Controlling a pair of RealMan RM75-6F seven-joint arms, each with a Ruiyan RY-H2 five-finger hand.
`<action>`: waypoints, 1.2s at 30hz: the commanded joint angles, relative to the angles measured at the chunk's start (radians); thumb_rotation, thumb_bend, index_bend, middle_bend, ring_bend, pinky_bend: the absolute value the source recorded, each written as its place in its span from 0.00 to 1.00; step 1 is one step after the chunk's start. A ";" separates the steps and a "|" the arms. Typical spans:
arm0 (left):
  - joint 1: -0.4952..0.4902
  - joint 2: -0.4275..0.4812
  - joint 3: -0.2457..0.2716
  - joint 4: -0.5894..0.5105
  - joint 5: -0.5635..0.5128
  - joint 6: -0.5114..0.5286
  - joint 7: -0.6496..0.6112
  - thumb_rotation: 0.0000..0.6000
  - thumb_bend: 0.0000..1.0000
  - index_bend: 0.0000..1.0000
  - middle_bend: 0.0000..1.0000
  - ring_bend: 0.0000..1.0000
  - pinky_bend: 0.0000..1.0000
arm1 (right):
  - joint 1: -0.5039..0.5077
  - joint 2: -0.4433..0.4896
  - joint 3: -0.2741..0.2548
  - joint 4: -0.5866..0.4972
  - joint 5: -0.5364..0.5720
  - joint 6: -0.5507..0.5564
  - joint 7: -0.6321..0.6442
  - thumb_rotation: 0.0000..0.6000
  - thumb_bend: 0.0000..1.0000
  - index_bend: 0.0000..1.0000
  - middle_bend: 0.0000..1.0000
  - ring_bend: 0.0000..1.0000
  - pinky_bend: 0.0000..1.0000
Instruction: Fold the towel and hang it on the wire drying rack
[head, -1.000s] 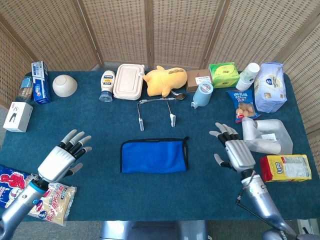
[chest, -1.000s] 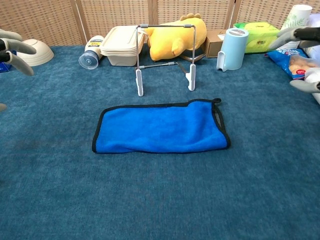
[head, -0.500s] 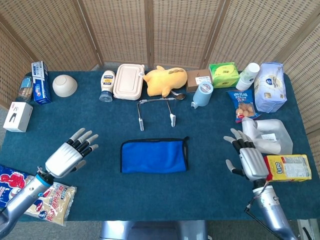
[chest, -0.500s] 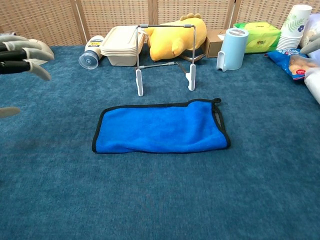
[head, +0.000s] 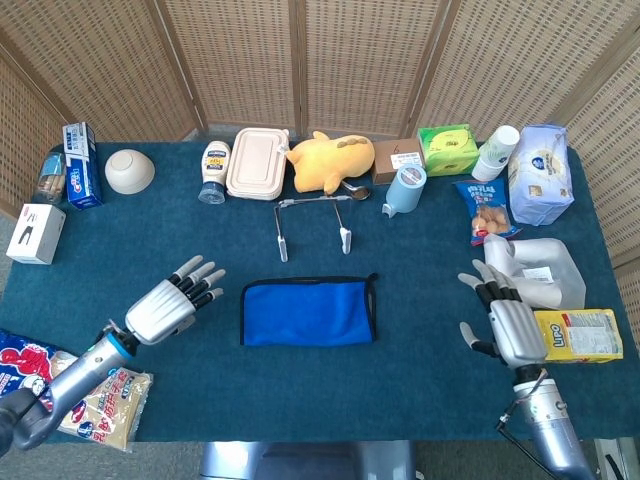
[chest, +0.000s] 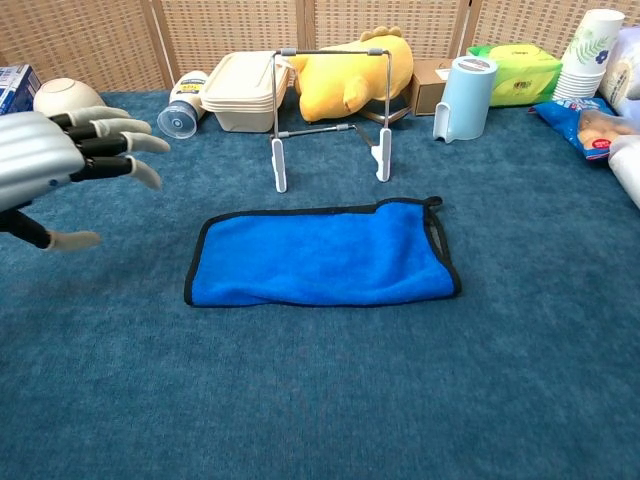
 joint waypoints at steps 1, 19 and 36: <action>-0.032 -0.052 0.007 0.063 -0.002 -0.015 -0.026 1.00 0.36 0.22 0.09 0.00 0.00 | -0.005 0.002 0.002 -0.004 0.000 0.003 -0.002 1.00 0.37 0.15 0.04 0.00 0.00; -0.123 -0.223 0.056 0.281 -0.008 -0.020 -0.092 1.00 0.36 0.22 0.09 0.00 0.00 | -0.048 0.029 0.018 -0.029 0.000 0.026 0.015 1.00 0.37 0.14 0.04 0.00 0.00; -0.167 -0.289 0.085 0.359 -0.037 -0.020 -0.115 1.00 0.36 0.22 0.09 0.00 0.00 | -0.077 0.043 0.026 -0.040 -0.009 0.036 0.031 1.00 0.37 0.13 0.04 0.00 0.00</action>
